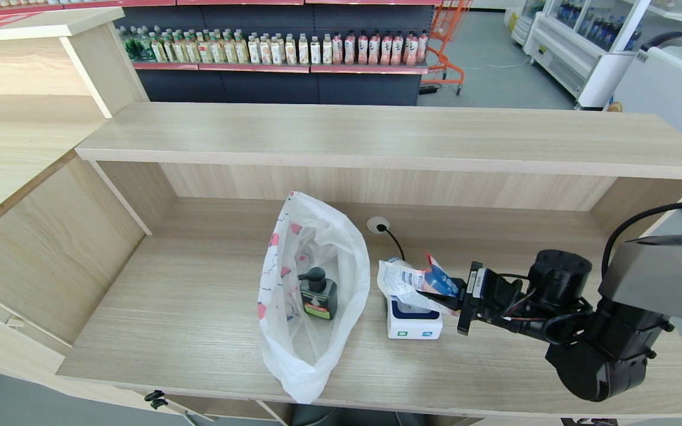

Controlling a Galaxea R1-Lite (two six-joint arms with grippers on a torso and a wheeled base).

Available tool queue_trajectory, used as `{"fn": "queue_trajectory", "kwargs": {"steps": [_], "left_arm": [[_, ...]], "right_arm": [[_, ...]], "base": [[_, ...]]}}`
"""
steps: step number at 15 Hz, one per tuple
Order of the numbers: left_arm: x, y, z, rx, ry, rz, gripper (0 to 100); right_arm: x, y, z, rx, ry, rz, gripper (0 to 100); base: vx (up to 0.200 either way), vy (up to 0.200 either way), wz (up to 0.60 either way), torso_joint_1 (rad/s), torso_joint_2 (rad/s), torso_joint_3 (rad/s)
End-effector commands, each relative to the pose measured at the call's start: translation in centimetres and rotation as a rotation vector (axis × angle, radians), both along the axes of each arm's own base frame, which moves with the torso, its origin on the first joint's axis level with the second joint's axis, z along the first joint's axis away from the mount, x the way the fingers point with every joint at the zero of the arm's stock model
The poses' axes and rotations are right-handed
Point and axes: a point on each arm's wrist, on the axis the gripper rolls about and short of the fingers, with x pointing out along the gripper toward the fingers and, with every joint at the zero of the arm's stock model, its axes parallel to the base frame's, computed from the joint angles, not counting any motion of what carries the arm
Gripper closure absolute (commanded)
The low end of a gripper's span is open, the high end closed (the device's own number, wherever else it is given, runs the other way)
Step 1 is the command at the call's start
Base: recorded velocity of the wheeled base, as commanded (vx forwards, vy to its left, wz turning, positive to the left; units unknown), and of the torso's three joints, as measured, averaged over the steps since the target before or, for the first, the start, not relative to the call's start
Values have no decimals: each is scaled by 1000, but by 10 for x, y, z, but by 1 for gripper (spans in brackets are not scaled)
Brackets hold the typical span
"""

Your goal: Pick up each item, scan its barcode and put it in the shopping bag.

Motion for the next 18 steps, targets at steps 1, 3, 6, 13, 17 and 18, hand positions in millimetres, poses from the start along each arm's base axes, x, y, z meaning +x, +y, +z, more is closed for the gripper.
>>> {"fn": "queue_trajectory", "kwargs": {"steps": [1,3,6,13,17,18], "left_arm": [[0,0,0,0,0,1,0],[0,0,0,0,0,1,0],[0,0,0,0,0,1,0],[0,0,0,0,0,1,0],[0,0,0,2,0,1,0],[0,0,0,3,0,1,0]], "right_arm": [[2,-1,0,-1,-10,-2,100],[2,-1,0,-1,-10,-4,100],[-1,-2,11,20,-13,-7,100],[-80,-19,151,404,427,-432,100],[-96,-18,201,543,706,-573,100],[-96,-18,202,552,714,-574,100]], "base": [[0,0,0,0,0,0],[0,0,0,0,0,0],[0,0,0,0,0,0],[0,0,0,0,0,0],[0,0,0,0,0,0],[0,0,0,0,0,0]]}}
